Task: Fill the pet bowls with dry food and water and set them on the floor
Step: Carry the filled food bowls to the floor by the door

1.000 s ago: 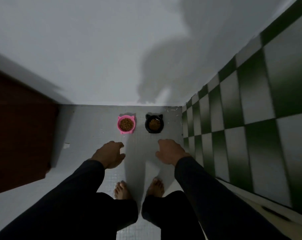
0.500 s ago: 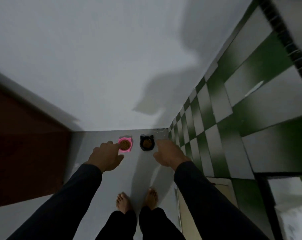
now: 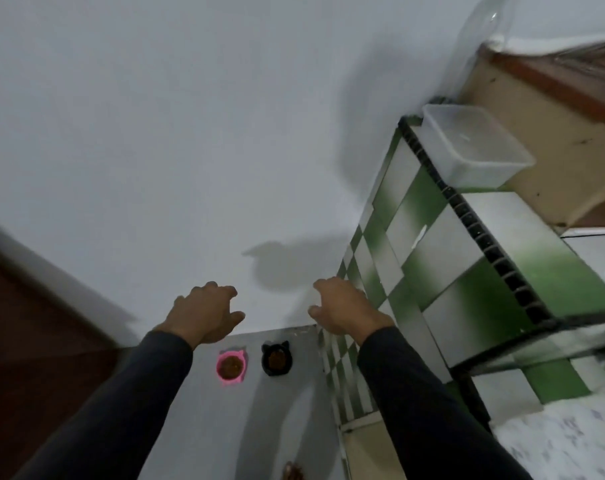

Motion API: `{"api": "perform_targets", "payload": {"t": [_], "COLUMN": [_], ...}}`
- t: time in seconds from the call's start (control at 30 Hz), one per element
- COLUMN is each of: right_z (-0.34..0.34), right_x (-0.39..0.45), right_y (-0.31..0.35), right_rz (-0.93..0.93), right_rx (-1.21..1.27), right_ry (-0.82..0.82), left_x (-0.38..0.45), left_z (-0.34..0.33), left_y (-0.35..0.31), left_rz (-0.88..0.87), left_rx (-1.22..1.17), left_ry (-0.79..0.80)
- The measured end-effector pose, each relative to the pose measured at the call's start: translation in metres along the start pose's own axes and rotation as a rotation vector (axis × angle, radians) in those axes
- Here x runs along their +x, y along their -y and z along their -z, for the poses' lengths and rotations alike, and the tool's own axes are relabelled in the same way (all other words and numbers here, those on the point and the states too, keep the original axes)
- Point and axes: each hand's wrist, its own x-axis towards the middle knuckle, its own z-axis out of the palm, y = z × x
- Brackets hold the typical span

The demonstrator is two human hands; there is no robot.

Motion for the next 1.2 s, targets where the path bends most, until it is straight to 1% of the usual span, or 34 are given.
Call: {"api": "perform_targets", "payload": {"t": [0.1,0.27,0.37,0.57,0.77,0.97,1.07,1.2], "right_z": [0.019,0.040,0.046,0.043,0.017,-0.011,-0.029,-0.053], "right_x": [-0.015,-0.052,-0.081,-0.153,-0.222,-0.297,-0.340,-0.404], "right_y": [0.000,0.006,0.013,0.028,0.039,0.038,0.030,0.017], "right_rz": [-0.034,-0.116,-0.185,-0.296,-0.453,-0.624,-0.715,-0.832], "right_rx": [0.009,0.043,0.101,0.121,0.145,0.169,0.177,0.180], "right_ry": [-0.031,-0.171,-0.244,-0.423,-0.525,-0.545,-0.567,-0.592], "left_x": [-0.002,-0.009,-0.020,-0.049,-0.085,-0.125,-0.152,-0.198], "left_z": [0.023,0.052,0.062,0.075,0.063,0.039,0.023,0.001], "left_y": [-0.002,-0.013,-0.019,-0.038,-0.056,-0.083,-0.105,-0.145], "left_rz": [-0.045,-0.158,-0.251,-0.455,-0.641,-0.830,-0.910,-1.011], "left_rx": [-0.008,0.002,0.021,0.114,0.143,0.112,0.108,0.160], "left_ry": [-0.015,-0.077,-0.105,-0.188,-0.207,-0.199,-0.202,-0.191]}}
